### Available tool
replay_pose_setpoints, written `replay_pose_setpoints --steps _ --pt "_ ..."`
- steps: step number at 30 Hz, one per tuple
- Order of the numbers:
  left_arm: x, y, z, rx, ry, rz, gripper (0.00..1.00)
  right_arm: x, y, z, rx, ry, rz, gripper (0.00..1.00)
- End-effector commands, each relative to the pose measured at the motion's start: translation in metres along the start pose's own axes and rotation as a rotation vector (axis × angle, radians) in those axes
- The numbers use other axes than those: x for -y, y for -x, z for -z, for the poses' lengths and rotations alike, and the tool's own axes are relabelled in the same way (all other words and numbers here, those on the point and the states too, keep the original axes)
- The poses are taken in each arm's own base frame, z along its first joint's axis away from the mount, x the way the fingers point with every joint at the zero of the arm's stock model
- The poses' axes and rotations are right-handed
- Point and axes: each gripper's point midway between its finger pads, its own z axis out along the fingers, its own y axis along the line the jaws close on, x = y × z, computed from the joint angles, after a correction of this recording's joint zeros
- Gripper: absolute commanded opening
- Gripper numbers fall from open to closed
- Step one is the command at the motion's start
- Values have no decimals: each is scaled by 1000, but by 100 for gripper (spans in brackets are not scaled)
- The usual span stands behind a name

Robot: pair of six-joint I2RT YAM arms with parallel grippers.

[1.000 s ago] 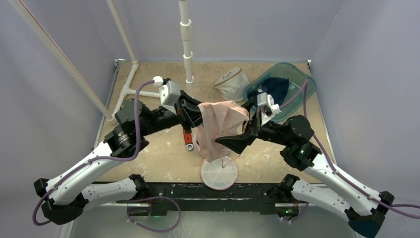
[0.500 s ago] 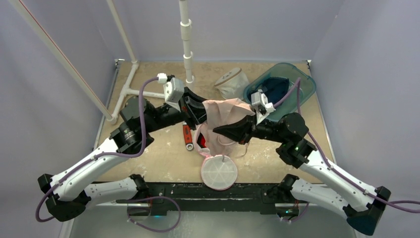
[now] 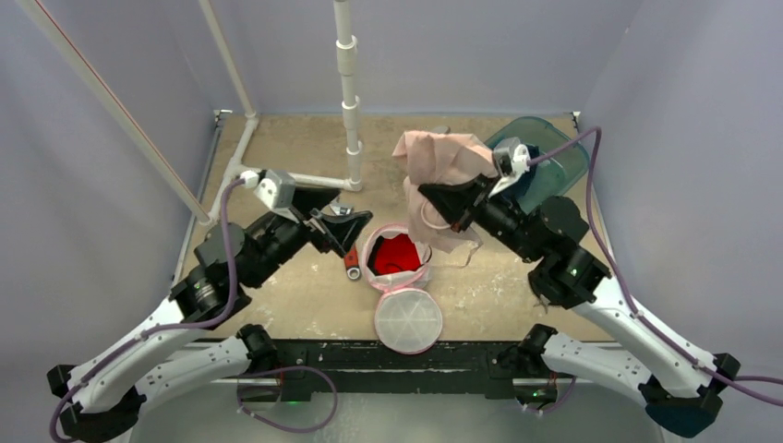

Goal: Unzip the laundry bag and remove the bra
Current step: Pick up the bra from the laundry bag, then place the bra in the bin.

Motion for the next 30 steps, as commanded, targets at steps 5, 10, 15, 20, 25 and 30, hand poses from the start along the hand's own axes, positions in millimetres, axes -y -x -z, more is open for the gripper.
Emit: replay_pose_setpoints --steps 5,10,15,20,25,30 --pt "-94 -19 72 133 510 209 87 137 40 -9 118 -541 -88 0" --pt "-108 -47 79 178 561 314 85 219 61 -5 196 -698 -192 0" --pt "-113 -78 72 102 593 341 84 302 69 10 230 -838 -217 0" --pt "-111 -103 64 9 600 364 83 374 52 22 221 -920 -264 0" --pt "-113 -122 63 -33 607 372 82 389 51 8 243 -873 -260 0" --pt "-117 -137 63 -46 619 381 82 422 0 19 169 -902 -368 0"
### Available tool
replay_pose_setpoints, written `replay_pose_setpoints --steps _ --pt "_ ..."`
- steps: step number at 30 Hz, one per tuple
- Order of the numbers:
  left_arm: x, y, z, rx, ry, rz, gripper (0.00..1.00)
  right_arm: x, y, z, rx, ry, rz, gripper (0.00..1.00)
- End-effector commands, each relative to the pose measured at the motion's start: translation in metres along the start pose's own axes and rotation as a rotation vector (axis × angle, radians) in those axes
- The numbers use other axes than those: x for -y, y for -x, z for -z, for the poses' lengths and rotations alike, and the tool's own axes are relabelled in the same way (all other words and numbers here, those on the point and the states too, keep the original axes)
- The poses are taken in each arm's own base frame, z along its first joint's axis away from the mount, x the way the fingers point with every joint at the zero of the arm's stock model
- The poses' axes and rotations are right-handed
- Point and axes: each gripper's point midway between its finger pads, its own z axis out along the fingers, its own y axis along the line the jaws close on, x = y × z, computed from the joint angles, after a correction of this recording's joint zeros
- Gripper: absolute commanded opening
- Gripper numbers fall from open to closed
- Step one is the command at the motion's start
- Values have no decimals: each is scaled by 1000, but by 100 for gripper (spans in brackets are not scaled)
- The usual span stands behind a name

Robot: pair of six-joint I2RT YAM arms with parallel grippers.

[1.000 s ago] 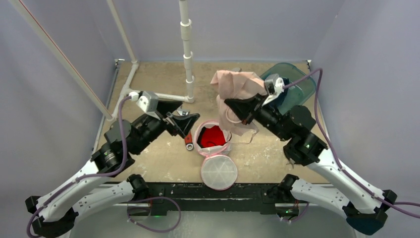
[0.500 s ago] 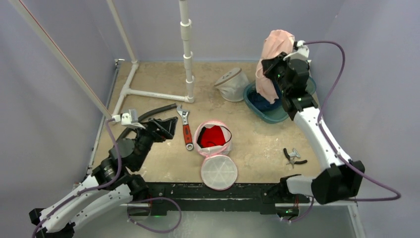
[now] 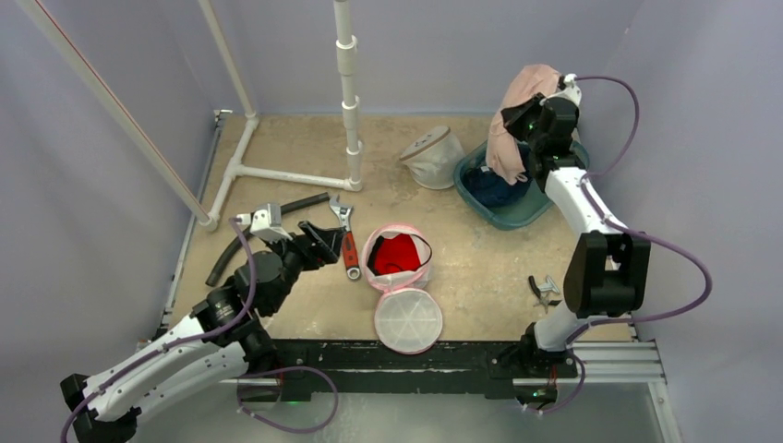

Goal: Unzip the laundry bag and remove the bra
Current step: Place the bra in the bin, then adjust the bra in the bin.

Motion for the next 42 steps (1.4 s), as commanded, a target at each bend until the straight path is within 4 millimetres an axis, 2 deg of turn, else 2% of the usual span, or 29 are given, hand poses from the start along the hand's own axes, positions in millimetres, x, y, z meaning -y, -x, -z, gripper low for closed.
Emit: replay_pose_setpoints --steps 1,3,5,8,12,14,15,16,17,18,20,23,27,31,36,39,41,42 --pt "-3 -11 -4 -15 0 33 82 11 7 -14 19 63 -68 0" --pt "-4 -19 -6 -36 1 33 82 39 -10 -21 -13 48 -118 0" --pt "-6 -27 -7 -59 2 27 82 65 -36 -32 -72 23 -156 0" --pt "-10 -38 -10 -89 14 14 82 94 -64 -43 -124 -17 -183 0" --pt "-14 -46 -11 -107 20 10 82 121 -84 -58 -172 -87 -160 0" --pt "-14 -48 -12 -111 20 9 82 131 -85 -62 -174 -129 -137 0" --pt "-14 -48 -12 -111 19 12 82 136 -86 -62 -181 -151 -129 8" --pt "-14 -49 -13 -112 20 11 82 139 -86 -62 -184 -169 -120 28" --pt "-15 -49 -13 -113 21 9 82 142 -84 -62 -186 -188 -109 42" --pt "-15 -50 -13 -114 20 9 82 146 -82 -60 -184 -215 -97 50" --pt "-15 -51 -13 -116 20 8 82 151 -74 -57 -164 -261 -73 61" --pt "-15 -50 -12 -117 18 11 82 154 -59 -48 -139 -305 -45 75" --pt "-15 -48 -9 -111 10 23 82 156 -34 -35 -100 -379 -5 79" --pt "-14 -49 -9 -114 8 29 82 159 -22 -22 -97 -438 34 84" --pt "-13 -53 -8 -136 7 32 82 161 -6 1 -60 -501 66 86" --pt "-15 -54 -9 -141 18 30 81 131 25 15 65 -397 81 81" --pt "-13 -54 -10 -143 17 32 81 102 30 18 86 -257 84 70" --pt "-10 -53 -11 -143 8 35 81 92 28 17 70 -202 76 60"
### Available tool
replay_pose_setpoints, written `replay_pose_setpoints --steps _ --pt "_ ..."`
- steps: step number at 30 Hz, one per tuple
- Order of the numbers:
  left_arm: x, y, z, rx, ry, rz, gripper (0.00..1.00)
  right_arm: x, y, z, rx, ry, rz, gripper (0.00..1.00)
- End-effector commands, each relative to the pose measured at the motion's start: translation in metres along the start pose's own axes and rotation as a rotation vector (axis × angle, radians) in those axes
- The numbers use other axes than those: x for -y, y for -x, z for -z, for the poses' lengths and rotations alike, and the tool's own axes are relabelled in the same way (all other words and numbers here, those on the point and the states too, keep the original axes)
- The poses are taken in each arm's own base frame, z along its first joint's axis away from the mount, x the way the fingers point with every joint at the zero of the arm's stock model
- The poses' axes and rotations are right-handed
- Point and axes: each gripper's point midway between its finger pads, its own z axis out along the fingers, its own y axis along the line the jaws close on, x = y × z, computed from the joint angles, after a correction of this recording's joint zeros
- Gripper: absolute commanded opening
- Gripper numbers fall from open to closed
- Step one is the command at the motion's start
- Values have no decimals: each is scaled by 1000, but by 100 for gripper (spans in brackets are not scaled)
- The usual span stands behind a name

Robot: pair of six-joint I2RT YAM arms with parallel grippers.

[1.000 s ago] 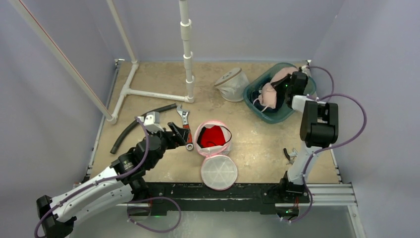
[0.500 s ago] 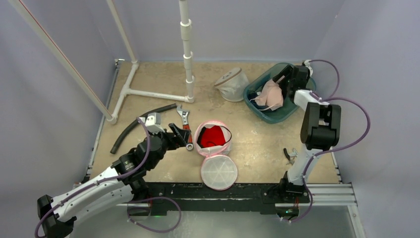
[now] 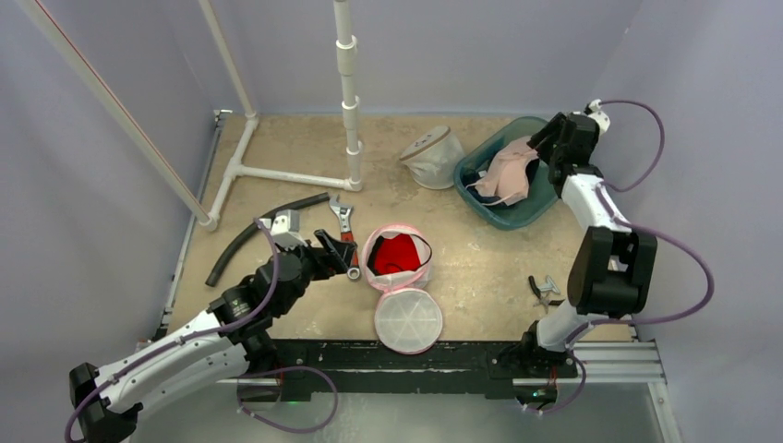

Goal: Unzip the laundry bag and remove the bra
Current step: Adjust the bra in the bin.

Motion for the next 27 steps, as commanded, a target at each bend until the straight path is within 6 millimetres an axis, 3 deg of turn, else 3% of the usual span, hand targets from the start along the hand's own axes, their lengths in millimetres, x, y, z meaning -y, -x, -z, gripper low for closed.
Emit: replay_pose_setpoints --steps 1,3,6,11,14,17,20,24,27 --pt "12 2 -2 -5 -32 26 81 -49 36 28 96 235 0 48" --pt "17 1 -4 -11 -52 34 80 -68 13 21 -16 350 -27 37" --pt "24 -2 -8 -26 -70 38 79 -73 -19 2 -136 415 -41 32" --pt "26 -11 -16 -55 -61 35 79 -30 -72 -30 -245 260 -87 28" --pt "25 -14 -20 -62 -52 29 79 -10 -89 -30 -250 209 -100 28" --pt "27 -13 -22 -61 -55 22 79 -12 -80 -24 -190 230 -101 28" --pt "29 -12 -23 -63 -49 5 79 -30 -52 -10 -132 261 -102 33" --pt "28 -5 -22 -49 -27 -16 79 -85 -5 43 0 377 -31 58" --pt "25 4 -20 -21 -7 -24 79 -132 6 98 75 467 46 65"
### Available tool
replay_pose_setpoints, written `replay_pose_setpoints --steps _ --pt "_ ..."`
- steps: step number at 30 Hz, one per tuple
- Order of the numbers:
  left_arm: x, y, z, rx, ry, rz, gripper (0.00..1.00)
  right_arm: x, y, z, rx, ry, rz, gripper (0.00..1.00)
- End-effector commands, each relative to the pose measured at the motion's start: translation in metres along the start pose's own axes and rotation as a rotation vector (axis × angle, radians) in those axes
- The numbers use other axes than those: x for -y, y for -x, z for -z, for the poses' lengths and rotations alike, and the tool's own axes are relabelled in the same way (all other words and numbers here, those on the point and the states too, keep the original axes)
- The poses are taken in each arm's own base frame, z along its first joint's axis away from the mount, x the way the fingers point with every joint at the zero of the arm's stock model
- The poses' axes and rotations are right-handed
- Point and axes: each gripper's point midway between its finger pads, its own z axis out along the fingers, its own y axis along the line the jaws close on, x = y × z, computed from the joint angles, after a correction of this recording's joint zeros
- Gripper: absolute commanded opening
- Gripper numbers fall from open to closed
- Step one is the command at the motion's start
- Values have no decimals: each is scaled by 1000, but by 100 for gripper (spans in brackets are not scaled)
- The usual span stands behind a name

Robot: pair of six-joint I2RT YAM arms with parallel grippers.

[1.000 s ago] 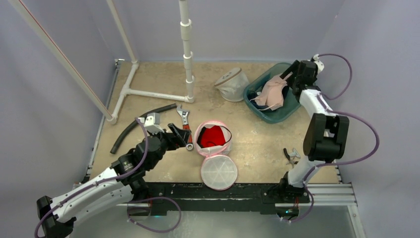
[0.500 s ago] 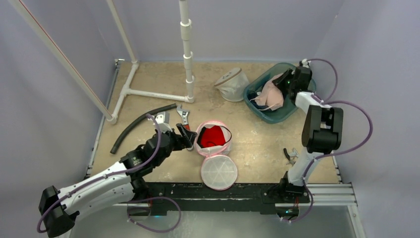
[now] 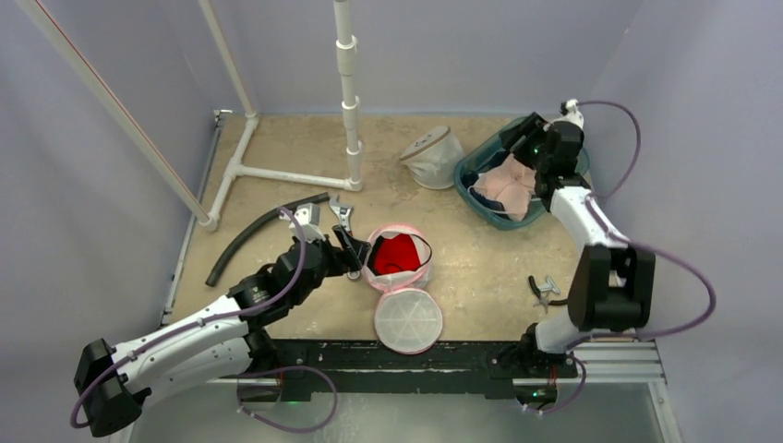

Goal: Unzip the laundry bag and remove the bra
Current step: Adjust the bra in the bin, then pick up the bra from the laundry bag.

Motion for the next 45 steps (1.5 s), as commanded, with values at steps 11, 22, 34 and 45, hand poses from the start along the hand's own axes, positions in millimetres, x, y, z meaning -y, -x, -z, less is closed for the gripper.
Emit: replay_pose_setpoints --steps 11,22,34,45 --pt "14 33 9 59 -6 -88 79 -224 -112 189 -115 662 447 58" --pt "-7 -15 -23 -66 69 -146 77 -191 -236 203 -402 576 730 56" --pt "-28 -56 -54 -129 131 -162 54 -162 -290 179 -482 485 754 55" --pt "-28 -56 -55 -101 107 -140 0 -150 -325 147 -494 385 808 73"
